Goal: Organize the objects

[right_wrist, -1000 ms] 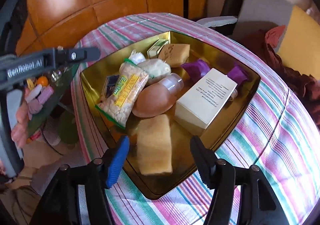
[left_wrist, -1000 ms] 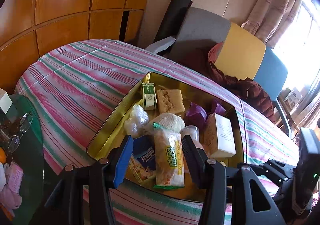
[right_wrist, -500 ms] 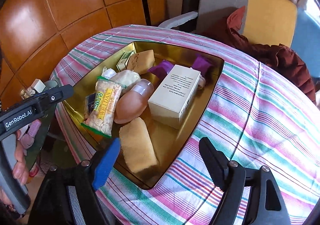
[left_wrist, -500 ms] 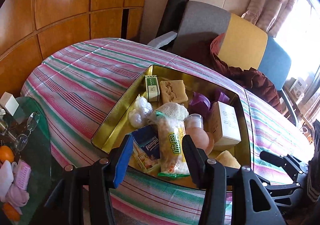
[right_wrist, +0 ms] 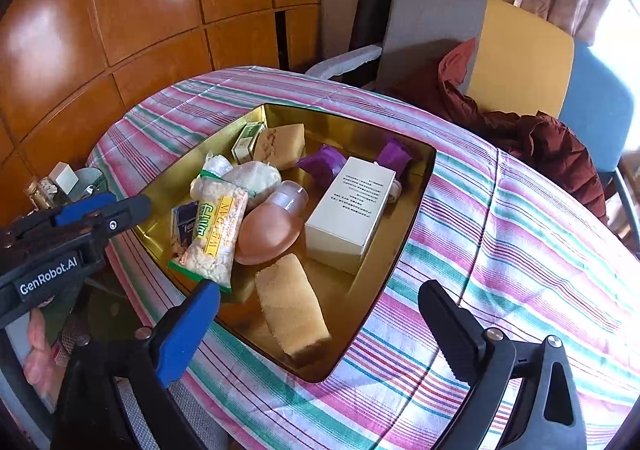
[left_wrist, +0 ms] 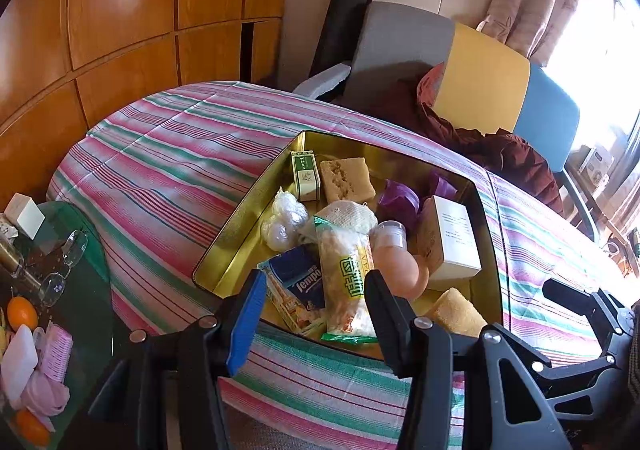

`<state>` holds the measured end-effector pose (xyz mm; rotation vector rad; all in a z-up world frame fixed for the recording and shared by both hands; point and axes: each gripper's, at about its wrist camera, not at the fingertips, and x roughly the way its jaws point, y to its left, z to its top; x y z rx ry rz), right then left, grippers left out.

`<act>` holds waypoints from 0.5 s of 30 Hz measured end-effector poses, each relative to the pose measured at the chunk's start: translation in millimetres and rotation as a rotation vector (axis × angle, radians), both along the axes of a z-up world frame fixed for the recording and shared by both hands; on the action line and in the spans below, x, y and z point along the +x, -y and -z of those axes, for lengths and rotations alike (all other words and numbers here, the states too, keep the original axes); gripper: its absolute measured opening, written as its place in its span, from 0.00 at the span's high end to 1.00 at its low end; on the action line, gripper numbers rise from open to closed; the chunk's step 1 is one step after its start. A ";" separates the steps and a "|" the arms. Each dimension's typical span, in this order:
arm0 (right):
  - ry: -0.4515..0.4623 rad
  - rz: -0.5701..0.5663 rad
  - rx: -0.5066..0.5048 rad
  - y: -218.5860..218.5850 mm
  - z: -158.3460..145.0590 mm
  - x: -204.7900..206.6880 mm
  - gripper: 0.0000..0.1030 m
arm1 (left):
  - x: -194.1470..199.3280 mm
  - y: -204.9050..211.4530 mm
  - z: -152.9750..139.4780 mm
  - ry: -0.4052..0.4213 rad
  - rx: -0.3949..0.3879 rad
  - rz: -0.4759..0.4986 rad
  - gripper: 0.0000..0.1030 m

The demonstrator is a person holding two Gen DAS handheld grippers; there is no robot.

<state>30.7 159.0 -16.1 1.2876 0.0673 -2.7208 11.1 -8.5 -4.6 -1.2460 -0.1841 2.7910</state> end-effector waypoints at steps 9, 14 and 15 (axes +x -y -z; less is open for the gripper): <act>-0.012 0.086 -0.025 -0.6 -6.3 0.4 0.00 | 7.2 -0.8 -10.5 -0.044 -0.039 -0.010 0.50; -0.032 0.146 -0.009 -1.0 -11.0 -0.4 0.00 | 6.1 -2.4 -15.8 -0.030 -0.091 -0.036 0.50; -0.036 0.162 -0.006 -2.3 -11.9 -0.4 0.00 | 6.1 -2.1 -16.4 -0.032 -0.102 -0.042 0.50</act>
